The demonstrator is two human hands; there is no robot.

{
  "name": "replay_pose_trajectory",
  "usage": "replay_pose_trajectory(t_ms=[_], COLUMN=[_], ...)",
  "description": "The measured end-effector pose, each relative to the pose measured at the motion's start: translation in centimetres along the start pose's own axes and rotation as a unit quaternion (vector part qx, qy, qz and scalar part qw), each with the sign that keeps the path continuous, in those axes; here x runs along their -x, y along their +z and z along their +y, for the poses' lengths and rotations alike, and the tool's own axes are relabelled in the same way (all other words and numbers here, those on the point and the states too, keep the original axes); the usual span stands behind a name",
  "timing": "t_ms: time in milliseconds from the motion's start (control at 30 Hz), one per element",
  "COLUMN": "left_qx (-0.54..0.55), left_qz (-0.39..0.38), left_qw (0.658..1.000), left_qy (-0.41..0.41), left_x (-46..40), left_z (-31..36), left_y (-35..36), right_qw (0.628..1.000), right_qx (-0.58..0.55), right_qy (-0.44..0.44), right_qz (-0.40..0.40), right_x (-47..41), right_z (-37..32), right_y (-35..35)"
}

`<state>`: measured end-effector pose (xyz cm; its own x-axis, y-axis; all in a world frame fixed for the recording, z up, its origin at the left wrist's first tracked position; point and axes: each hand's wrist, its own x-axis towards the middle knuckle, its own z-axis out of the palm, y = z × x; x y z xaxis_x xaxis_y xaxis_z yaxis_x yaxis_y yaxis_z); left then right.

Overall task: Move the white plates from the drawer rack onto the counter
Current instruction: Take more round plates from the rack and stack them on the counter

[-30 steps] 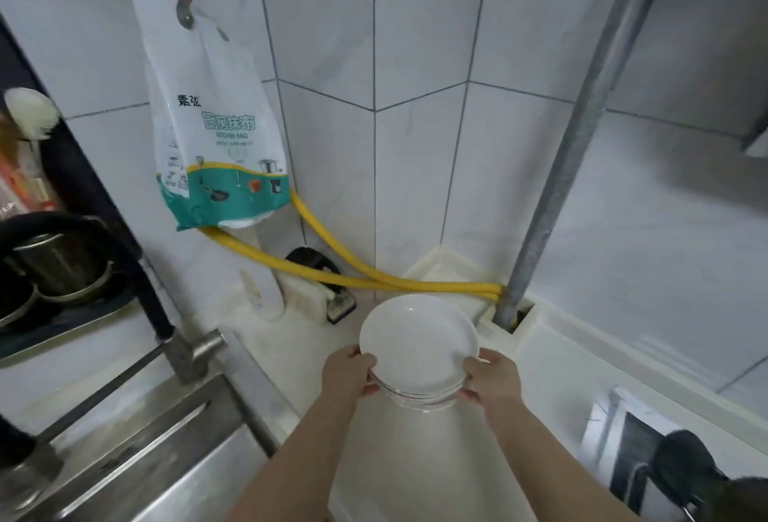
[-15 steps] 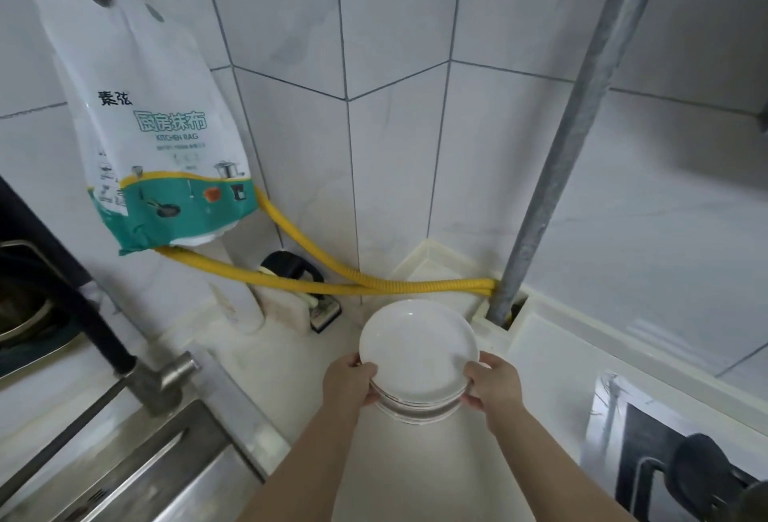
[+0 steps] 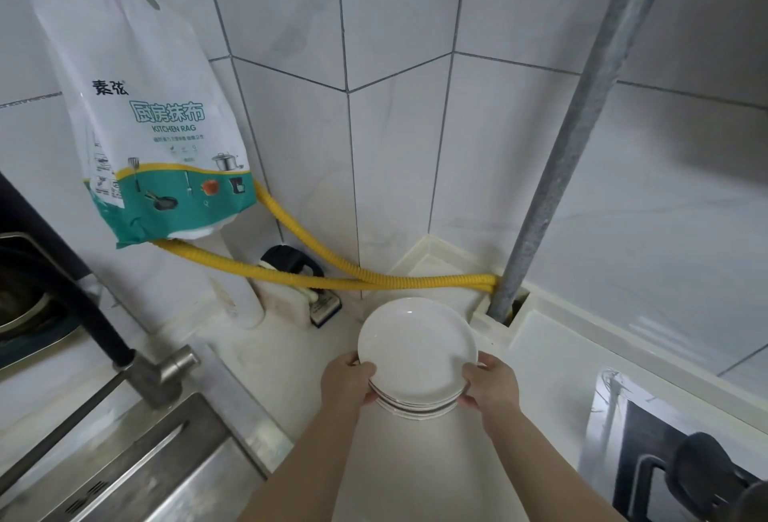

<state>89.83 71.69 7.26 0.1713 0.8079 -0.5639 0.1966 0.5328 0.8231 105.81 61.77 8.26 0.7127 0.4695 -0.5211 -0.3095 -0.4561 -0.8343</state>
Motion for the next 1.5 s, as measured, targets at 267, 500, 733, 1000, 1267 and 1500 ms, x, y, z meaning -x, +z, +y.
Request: replay_pose_trajectory(t_ms=[267,500,733,1000,1267,1500], left_qx=[-0.004,-0.103,-0.249,-0.437,-0.571,-0.604], left_qz=[0.01,-0.006,-0.007,-0.037,-0.049,-0.032], left_qw=[1.0,0.994,0.966,0.892,0.814,0.794], left_qy=[0.002,0.032,0.076,0.106,0.096,0.062], left_x=[0.0,0.8,3.1,7.4,12.7,17.9], left_z=[-0.4,0.2,-0.3,-3.5,-7.4,-11.5], left_y=[0.0,0.1,-0.8,-3.3,-5.2,-9.1], right_qw=[1.0,0.998,0.974,0.922,0.793,0.673], right_qx=[-0.011,0.051,0.216,0.342,0.546,0.643], right_qy=[0.002,-0.018,-0.065,-0.152,-0.216,-0.304], right_qz=[-0.012,-0.036,-0.038,-0.1,-0.162,-0.201], right_x=[0.1,-0.1,1.4,5.9,10.9,16.4], right_z=[0.5,0.7,0.8,2.7,6.7,10.3], right_y=[-0.2,-0.3,-0.5,-2.6,-2.7,-1.1])
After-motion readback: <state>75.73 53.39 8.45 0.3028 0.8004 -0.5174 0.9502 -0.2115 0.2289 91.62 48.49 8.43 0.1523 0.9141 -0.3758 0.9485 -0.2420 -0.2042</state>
